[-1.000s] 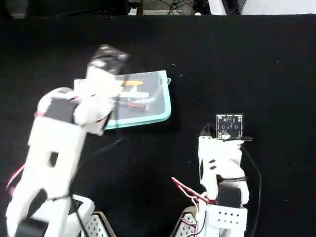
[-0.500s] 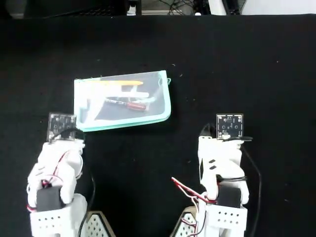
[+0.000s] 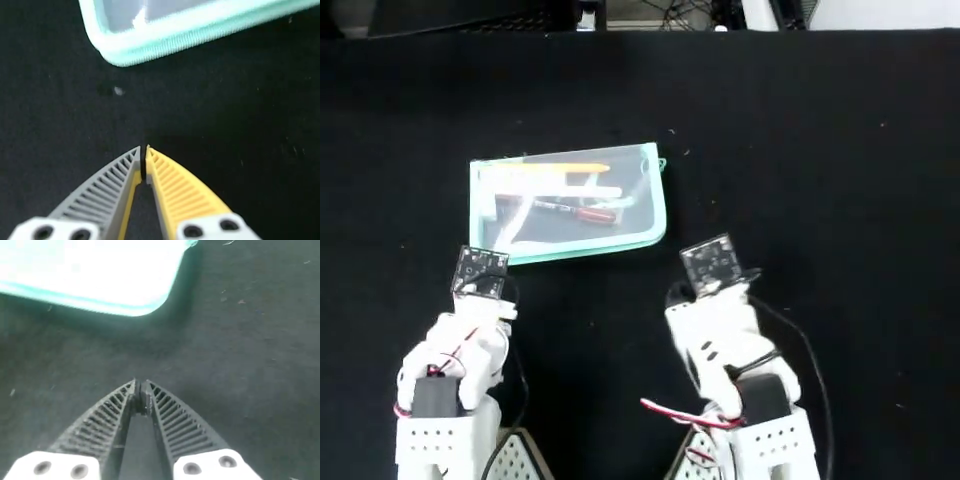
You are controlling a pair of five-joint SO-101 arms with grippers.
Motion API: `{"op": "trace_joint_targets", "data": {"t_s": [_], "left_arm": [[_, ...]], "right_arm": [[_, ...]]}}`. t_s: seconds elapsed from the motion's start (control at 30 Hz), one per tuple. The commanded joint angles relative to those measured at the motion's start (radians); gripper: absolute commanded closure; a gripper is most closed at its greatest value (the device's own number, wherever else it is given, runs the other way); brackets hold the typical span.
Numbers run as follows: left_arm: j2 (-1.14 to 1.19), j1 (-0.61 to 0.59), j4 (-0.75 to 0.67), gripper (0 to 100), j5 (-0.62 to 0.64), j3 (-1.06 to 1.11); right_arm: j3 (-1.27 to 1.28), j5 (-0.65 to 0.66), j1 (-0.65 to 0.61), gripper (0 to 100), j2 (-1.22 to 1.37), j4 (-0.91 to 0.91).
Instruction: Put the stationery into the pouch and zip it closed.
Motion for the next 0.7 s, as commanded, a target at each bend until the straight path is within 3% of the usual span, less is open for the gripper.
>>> {"op": "trace_joint_targets", "data": {"t_s": [0.0,0.13,0.33,0.47,0.67], "left_arm": [[-0.014,-0.039,0.025,96,-0.003,0.016],[-0.012,-0.133,0.023,96,-0.002,0.016],[-0.014,-0.142,0.023,96,-0.002,0.016],[-0.012,-0.142,0.023,96,-0.002,0.016],[-0.012,-0.143,0.023,96,-0.002,0.016]], "right_arm": [[-0.002,-0.011,-0.054,98.4,-0.050,0.071],[-0.002,-0.012,-0.057,98.5,-0.054,0.269],[-0.002,-0.153,-0.034,98.5,-0.051,0.261],[-0.002,-0.157,0.034,98.5,-0.051,0.261],[-0.002,-0.153,0.038,98.5,-0.051,0.261]]}}
